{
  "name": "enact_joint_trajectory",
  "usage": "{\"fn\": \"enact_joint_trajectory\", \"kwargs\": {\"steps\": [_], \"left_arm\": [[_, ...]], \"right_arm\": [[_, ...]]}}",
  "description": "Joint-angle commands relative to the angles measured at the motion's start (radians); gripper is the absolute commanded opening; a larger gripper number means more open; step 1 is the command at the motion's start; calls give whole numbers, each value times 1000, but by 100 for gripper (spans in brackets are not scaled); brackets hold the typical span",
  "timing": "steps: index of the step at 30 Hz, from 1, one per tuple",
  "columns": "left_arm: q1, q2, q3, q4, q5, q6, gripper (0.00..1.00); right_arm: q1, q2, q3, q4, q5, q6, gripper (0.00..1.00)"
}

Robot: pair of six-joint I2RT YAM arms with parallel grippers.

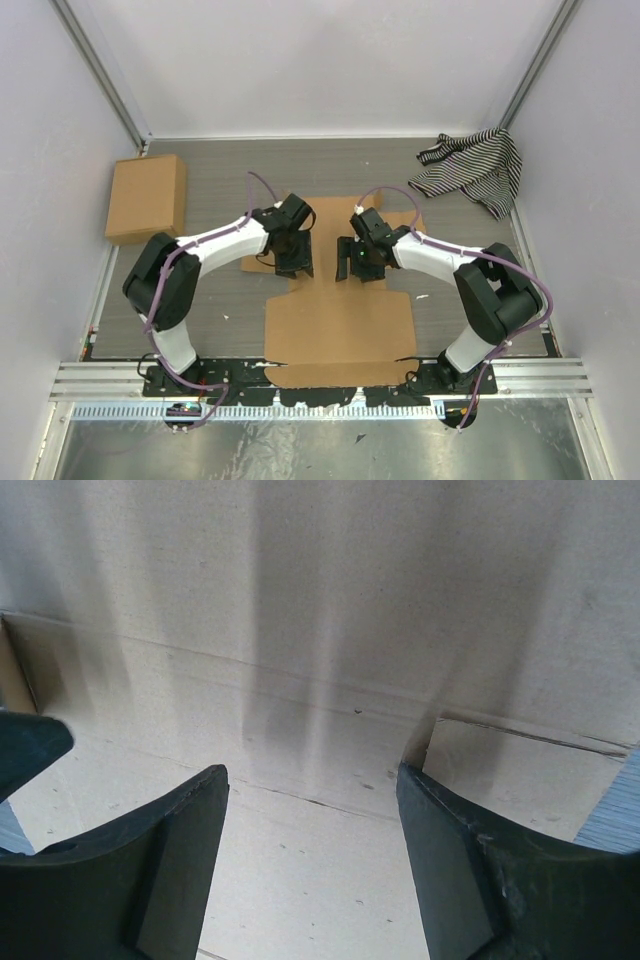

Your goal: Fold the paper box

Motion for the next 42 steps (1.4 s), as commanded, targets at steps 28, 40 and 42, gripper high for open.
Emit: {"fn": "enact_joint_trajectory", "kwargs": {"steps": [28, 40, 42], "left_arm": [[298, -64, 301, -150, -150, 172, 63], [299, 442, 909, -387, -200, 233, 58], [299, 488, 958, -405, -204, 237, 56]], "right_arm": [[-273, -88, 399, -246, 143, -144, 77], [-332, -102, 359, -237, 114, -165, 77], [-334, -98, 358, -236, 105, -168, 77]]}}
